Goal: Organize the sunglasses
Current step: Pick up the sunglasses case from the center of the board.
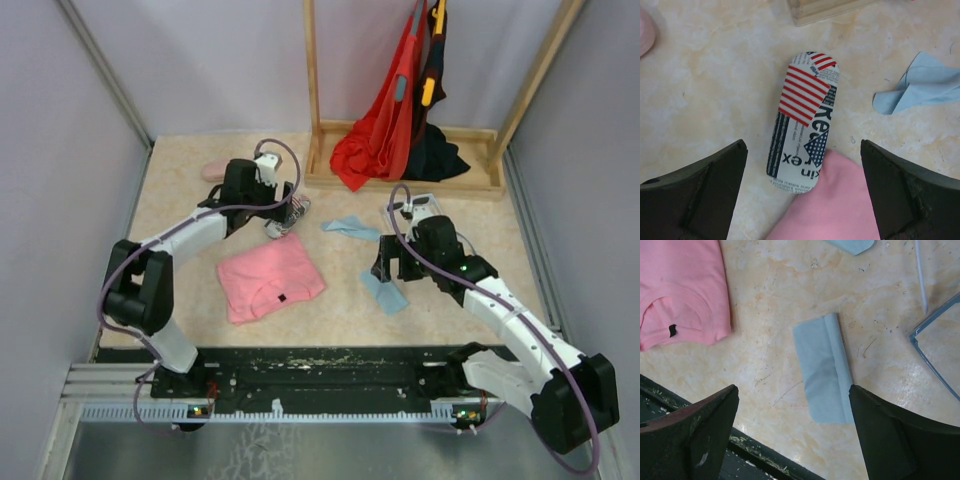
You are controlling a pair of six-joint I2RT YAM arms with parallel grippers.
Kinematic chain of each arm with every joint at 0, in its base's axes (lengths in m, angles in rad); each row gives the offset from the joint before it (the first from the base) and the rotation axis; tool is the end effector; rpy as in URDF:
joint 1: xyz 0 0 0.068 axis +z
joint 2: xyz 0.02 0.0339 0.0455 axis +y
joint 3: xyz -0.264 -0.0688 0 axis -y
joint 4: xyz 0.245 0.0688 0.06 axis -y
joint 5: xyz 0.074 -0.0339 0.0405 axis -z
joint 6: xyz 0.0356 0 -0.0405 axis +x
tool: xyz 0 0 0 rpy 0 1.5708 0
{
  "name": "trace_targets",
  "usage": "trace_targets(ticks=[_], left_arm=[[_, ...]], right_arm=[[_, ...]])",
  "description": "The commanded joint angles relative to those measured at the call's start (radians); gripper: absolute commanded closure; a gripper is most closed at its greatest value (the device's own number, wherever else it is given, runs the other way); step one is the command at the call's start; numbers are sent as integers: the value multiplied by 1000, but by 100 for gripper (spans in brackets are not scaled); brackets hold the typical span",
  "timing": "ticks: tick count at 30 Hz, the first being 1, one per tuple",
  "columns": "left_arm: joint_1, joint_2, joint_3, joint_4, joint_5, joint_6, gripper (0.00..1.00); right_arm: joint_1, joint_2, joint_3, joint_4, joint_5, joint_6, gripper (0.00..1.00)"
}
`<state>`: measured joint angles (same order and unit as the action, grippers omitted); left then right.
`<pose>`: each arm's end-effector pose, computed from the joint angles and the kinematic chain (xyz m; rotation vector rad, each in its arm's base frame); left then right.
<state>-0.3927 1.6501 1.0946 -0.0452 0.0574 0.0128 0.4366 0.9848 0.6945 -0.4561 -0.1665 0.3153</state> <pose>0.3421 -0.1439 0.2365 0.4721 2.1322 -0.2789 0.1842 0.0925 0.2467 -0.2302 2.3631 0.5651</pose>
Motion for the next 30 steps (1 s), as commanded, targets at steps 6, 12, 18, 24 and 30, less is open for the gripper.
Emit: trace_targets(ticks=[6,12,18,24,30], left_arm=[[9,201,179,-75,205,122,0],[9,253,210,-100,147,153,0],[9,297,238,-119,147,179,0],[8,343,277,-140,170,198,0],[11,370,300,-152,184,208,15]], right_arm=[[10,-10,1,29,-60,-36,8],[11,-2,-8,42,-68,-38,8],[10,8,-12,49,-76,-40,8],[10,6,-12,49,-71,-39,8],[10,9,-12,50,-57,-35,9]])
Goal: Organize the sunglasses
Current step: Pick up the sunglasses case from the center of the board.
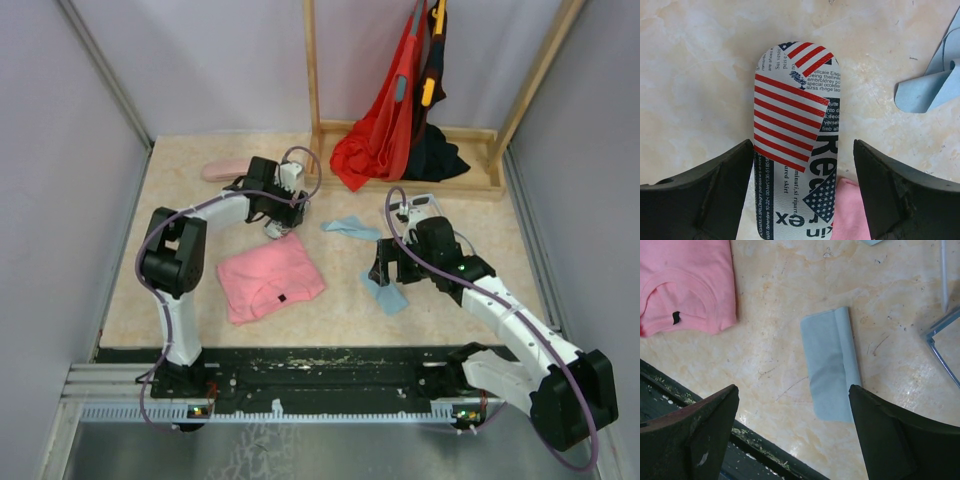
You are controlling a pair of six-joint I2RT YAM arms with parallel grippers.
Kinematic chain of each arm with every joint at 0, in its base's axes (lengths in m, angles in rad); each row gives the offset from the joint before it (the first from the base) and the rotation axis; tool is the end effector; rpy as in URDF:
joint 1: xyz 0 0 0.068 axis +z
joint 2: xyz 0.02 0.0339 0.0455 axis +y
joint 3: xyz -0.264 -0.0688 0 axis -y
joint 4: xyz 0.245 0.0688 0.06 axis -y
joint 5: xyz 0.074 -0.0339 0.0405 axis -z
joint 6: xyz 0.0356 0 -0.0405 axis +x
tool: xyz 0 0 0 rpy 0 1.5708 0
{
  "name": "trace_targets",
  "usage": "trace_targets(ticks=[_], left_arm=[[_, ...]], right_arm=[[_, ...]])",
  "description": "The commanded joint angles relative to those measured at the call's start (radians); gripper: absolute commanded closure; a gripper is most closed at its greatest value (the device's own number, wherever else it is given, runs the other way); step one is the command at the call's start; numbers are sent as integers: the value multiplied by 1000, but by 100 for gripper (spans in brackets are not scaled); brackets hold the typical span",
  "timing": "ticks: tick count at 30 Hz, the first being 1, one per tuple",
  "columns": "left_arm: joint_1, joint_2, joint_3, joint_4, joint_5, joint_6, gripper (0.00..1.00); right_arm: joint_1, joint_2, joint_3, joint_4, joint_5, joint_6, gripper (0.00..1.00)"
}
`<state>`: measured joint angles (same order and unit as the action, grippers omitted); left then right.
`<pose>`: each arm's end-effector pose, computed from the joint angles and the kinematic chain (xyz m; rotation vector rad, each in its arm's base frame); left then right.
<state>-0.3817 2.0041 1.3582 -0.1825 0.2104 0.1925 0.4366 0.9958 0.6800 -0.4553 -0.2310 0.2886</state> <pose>0.4020 -0.1694 0.1734 0.7744 2.2745 -0.3406 0.1831 0.0944 0.2403 -0.2948 2.3850 0.6202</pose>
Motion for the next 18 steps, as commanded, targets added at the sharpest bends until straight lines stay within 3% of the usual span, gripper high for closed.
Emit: trace_targets(ticks=[1,11,18], left_arm=[[0,20,37,-15,34,30,18],[6,28,59,-34,66,31,46],[-8,-123,54,-26,38,-26,60]], right_arm=[[10,-2,3,48,10,-8,9],[10,-5,6,44,27,-3,10],[10,-27,9,35,47,1,10]])
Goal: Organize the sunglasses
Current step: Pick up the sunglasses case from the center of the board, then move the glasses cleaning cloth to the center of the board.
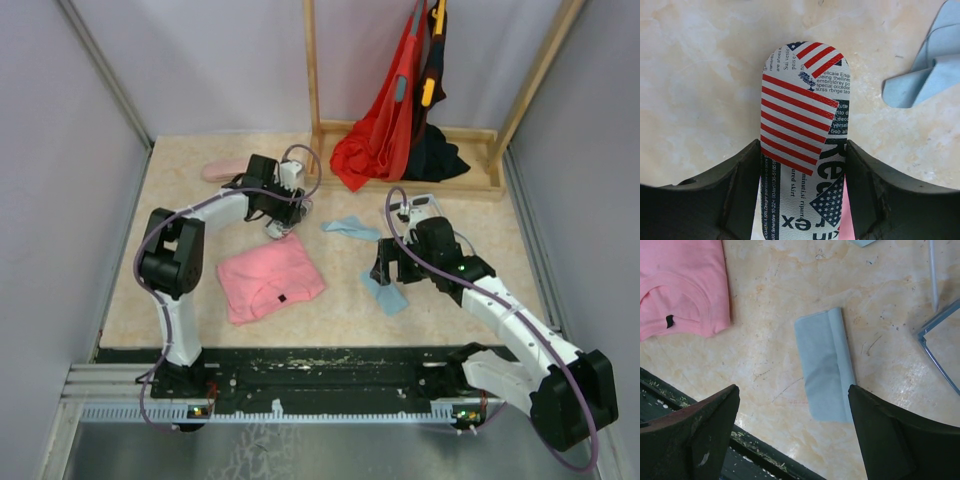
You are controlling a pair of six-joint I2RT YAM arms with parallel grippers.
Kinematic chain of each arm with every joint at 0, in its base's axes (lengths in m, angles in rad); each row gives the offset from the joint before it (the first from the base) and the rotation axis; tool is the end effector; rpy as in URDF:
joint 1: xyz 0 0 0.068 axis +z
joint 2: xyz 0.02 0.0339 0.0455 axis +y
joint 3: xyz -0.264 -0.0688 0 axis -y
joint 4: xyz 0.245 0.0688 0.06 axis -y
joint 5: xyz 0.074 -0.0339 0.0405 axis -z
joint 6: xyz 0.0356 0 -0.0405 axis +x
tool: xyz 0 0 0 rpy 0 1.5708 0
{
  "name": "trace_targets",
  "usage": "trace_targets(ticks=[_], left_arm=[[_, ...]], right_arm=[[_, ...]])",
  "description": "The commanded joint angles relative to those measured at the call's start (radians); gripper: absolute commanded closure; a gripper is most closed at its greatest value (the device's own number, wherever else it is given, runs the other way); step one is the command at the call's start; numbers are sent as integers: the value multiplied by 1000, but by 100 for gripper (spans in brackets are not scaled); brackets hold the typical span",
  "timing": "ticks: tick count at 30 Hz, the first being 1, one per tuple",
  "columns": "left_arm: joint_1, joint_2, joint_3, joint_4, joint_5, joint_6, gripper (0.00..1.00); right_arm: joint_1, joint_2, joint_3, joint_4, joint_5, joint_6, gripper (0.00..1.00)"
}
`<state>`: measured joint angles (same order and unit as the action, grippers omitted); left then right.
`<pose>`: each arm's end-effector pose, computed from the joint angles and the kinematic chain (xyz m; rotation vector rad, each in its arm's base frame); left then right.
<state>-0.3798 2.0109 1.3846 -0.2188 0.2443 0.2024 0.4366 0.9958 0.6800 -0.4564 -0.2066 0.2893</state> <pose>0.4038 -0.1704 0.1762 0.8007 2.2804 -0.3764 0.1835 0.0937 0.2400 -0.2812 2.3853 0.5920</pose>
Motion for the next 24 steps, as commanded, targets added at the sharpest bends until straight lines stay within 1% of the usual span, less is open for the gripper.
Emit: trace_targets(ticks=[1,3,5,8,10,12,16,18,20,24], left_arm=[[-19,-154,23,13,3,-49,62],[-46,-204,-16,50,2,-67,68],[-78,-249,-59,101,-20,-96,77],[-135,-288,-91,97,-61,-163,90],[-199,-313,-112,74,-107,-210,99],[-266,-350,-149,65,-155,-264,99],[-409,-412,-270,104,-252,-409,99],[-468,-418,-306,88,-301,-506,99],[-521,-420,-335,86,-315,-587,99],[-627,-394,-363,85,-410,-687,99]], right_arm=[[10,-33,9,35,28,3,11],[10,-52,7,33,63,11,12],[10,-84,2,38,94,18,12],[10,-123,-2,39,130,22,13],[10,-141,-3,37,147,22,13],[10,-152,-3,35,156,23,13],[10,-171,-10,36,181,36,13],[10,-180,-13,37,191,41,13],[10,-189,-19,39,196,47,13],[10,-195,-30,48,197,55,13]])
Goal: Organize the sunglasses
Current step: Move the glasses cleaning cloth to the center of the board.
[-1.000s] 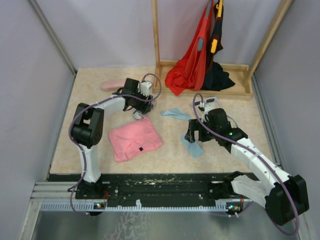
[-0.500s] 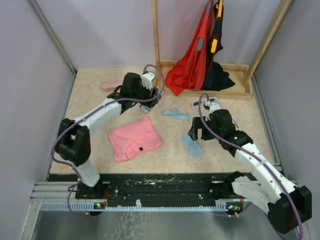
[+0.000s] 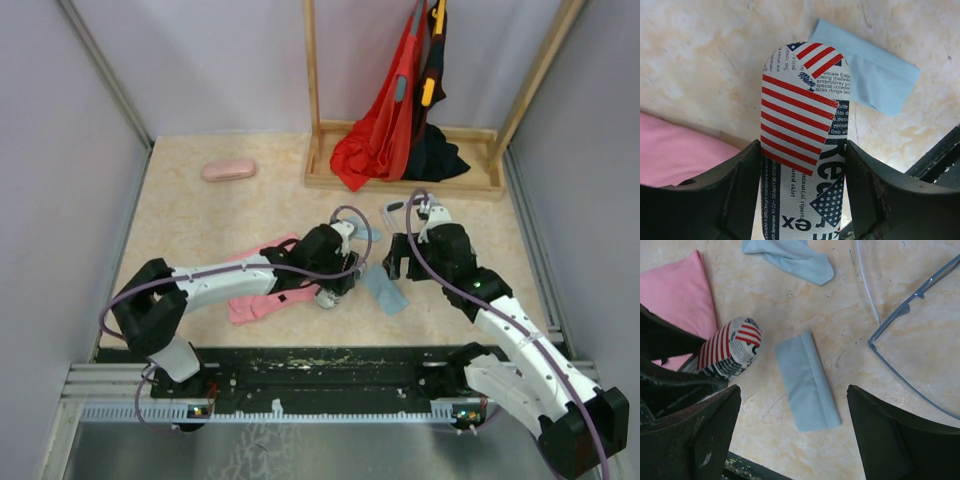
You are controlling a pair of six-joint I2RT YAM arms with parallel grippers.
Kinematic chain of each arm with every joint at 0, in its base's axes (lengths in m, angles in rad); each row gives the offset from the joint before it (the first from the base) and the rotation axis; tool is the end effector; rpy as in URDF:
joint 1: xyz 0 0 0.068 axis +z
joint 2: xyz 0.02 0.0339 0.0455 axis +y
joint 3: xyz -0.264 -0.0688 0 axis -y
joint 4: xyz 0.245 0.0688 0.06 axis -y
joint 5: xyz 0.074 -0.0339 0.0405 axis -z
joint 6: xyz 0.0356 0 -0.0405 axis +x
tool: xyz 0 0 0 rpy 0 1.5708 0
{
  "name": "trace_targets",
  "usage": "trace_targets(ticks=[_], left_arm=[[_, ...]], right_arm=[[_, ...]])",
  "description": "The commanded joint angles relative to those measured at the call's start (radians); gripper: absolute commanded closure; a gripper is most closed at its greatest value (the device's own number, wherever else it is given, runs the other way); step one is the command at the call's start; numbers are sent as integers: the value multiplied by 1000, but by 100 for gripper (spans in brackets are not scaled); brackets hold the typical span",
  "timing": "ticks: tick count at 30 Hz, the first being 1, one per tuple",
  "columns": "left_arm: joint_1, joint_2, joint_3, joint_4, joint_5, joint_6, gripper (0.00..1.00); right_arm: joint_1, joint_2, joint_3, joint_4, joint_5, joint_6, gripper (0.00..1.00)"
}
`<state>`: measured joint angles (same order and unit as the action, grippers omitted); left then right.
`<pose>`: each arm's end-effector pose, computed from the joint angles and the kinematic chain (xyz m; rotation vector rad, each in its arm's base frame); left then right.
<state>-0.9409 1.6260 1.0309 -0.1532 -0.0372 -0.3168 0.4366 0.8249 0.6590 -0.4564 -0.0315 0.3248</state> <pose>0.2081 -0.2832 0.2149 0.7163 2.2836 -0.5779 0.1639 0.0777 0.2622 -0.1427 2.2264 0.4581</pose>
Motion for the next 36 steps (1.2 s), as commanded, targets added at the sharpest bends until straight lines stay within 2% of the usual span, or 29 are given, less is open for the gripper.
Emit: trace_targets(ticks=[1,7,17,22,26,33,36], left_arm=[[-79,8,-5,7,-139,-193,99],[-97,55,-46,-6,-155,-276,99],[-66,100,-82,-72,-262,-284,99],[17,20,-172,-91,-292,-291,99],[132,-77,-248,-113,-316,-272,99],[322,-188,-318,-212,-469,-302,99],[330,-212,-317,-160,-417,-238,99]], right_arm=[[10,-24,-11,50,21,24,13],[10,-25,-15,50,10,30,13],[10,-10,-19,61,10,30,13],[10,-4,-20,68,9,35,13],[10,7,-19,78,-3,41,14],[10,19,-12,79,-15,48,14],[10,19,-9,73,-17,48,14]])
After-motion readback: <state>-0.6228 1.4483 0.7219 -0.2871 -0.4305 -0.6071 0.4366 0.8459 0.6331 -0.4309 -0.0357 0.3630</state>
